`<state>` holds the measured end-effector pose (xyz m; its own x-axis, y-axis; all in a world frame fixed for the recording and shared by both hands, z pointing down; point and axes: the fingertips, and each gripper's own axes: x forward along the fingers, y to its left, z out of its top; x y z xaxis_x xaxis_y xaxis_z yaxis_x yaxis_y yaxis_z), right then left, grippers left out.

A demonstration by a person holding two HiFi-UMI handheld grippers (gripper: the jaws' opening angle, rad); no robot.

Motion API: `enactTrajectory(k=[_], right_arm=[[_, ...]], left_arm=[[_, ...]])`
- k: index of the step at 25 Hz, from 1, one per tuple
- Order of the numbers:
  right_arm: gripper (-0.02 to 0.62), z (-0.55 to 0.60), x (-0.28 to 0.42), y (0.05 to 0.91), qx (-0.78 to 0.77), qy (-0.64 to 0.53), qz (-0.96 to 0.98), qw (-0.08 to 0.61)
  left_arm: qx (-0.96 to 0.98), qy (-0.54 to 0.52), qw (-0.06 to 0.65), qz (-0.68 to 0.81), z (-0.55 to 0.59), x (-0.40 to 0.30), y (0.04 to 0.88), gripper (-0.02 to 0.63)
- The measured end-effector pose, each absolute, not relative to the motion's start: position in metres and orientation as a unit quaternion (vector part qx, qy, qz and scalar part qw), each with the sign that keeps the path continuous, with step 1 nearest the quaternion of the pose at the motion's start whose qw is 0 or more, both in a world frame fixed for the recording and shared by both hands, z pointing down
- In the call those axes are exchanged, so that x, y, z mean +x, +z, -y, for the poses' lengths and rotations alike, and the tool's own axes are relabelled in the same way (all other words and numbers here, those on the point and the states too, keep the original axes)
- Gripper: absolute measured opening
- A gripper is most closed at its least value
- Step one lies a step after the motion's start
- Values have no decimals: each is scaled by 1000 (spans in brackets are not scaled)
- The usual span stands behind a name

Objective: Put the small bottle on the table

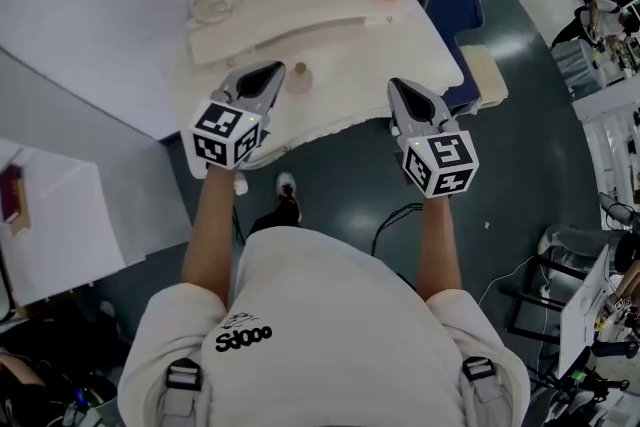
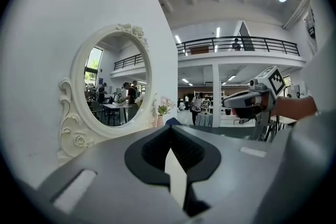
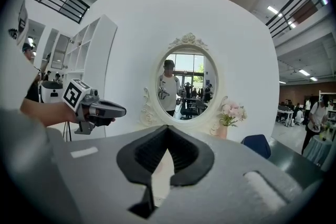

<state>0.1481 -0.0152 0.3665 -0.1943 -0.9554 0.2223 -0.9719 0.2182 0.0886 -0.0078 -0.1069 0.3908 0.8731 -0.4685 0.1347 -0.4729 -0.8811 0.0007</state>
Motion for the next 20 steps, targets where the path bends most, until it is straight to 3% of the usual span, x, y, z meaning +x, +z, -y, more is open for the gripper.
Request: enactTrajectory(k=[14,20], right_arm=[[2,152,176,384,633,69,760,129],[2,180,184,405,611,99,774,134]], left_arm=[[975,100,46,196,237,41,418,20],[972,142,82,167,242,62,459,69]])
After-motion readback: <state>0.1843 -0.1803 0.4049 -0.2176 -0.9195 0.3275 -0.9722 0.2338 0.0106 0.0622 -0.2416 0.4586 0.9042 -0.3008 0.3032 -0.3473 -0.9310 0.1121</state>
